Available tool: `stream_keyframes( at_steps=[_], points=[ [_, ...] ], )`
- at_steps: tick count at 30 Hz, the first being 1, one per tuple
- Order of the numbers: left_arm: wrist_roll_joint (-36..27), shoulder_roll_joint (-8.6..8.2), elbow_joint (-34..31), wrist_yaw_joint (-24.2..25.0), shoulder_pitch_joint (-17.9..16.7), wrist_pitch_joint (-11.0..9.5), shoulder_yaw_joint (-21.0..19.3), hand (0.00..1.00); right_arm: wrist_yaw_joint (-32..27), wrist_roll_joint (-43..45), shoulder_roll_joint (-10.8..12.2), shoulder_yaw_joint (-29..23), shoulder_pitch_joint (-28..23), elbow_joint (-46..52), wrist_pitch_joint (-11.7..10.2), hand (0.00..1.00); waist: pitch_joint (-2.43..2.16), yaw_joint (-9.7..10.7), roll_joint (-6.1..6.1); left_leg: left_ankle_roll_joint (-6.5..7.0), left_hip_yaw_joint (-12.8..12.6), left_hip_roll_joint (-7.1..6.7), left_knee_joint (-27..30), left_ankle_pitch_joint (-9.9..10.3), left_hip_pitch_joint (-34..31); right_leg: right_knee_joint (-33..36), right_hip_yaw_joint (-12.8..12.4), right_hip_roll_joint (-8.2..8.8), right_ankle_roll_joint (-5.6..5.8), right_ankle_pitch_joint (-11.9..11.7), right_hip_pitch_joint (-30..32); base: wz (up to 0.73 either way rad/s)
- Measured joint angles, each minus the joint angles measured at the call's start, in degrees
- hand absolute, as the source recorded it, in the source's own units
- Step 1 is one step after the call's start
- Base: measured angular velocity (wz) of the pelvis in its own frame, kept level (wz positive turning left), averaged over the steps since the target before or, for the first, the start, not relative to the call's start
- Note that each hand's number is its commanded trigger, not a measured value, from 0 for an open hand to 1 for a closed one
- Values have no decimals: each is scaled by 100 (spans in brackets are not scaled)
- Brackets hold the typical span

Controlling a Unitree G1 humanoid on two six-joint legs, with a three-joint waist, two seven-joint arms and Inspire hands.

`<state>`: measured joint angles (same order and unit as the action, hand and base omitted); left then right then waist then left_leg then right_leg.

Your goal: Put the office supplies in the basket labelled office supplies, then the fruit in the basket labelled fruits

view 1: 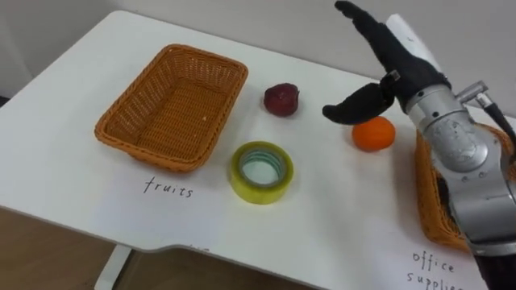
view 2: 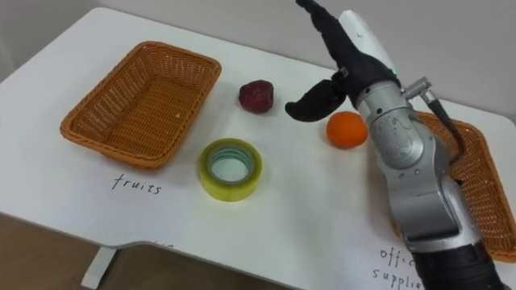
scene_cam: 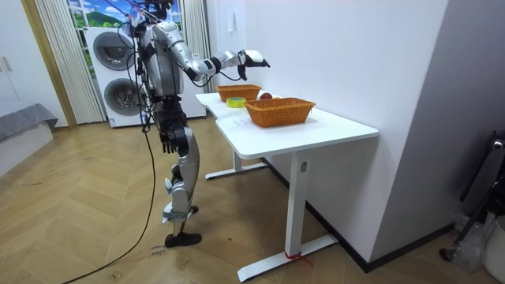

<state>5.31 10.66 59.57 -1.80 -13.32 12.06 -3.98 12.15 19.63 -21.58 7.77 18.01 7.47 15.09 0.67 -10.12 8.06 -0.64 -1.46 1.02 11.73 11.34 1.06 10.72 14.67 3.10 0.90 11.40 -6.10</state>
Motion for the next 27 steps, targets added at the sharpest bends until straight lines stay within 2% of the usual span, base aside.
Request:
stream_keyframes(
  at_steps=[2, 5, 12, 21, 27],
  points=[
    [-2, 17, -3, -9, 5, 12, 78, 0, 54, -69, 13, 5, 0, -192, 2, 0, 1, 0, -3, -4, 6, 0, -1, -3, 18, -1, -1, -3, 0, 0, -29, 0],
    [-7, 6, -2, -10, 0, 22, 92, 0, 134, -142, 64, 5, 0, -384, 120, 0, 0, -15, -6, -8, 3, 0, 0, -6, 24, -4, 10, -4, 0, 0, -39, 0],
    [-9, 6, 1, -12, 2, 52, 97, 0, 178, -271, 100, 5, 1, -451, 123, 0, -7, -42, 4, -12, 8, 0, -4, -9, 16, -6, 44, -6, 0, 0, -38, 0],
    [-13, 12, 127, 22, 76, 63, 96, 0, 121, -469, 504, 44, 59, -861, 121, 0, -13, -129, 11, -13, 40, -1, 2, -11, 51, -12, 104, -3, 0, 0, -72, 1],
    [-11, 2, 143, 94, 117, 64, 97, 0, 117, -470, 557, 244, 216, -1127, 121, 0, 0, -136, -6, -16, 72, 0, 1, -10, 13, -18, 132, -8, 0, 0, -72, 4]
  ],
)
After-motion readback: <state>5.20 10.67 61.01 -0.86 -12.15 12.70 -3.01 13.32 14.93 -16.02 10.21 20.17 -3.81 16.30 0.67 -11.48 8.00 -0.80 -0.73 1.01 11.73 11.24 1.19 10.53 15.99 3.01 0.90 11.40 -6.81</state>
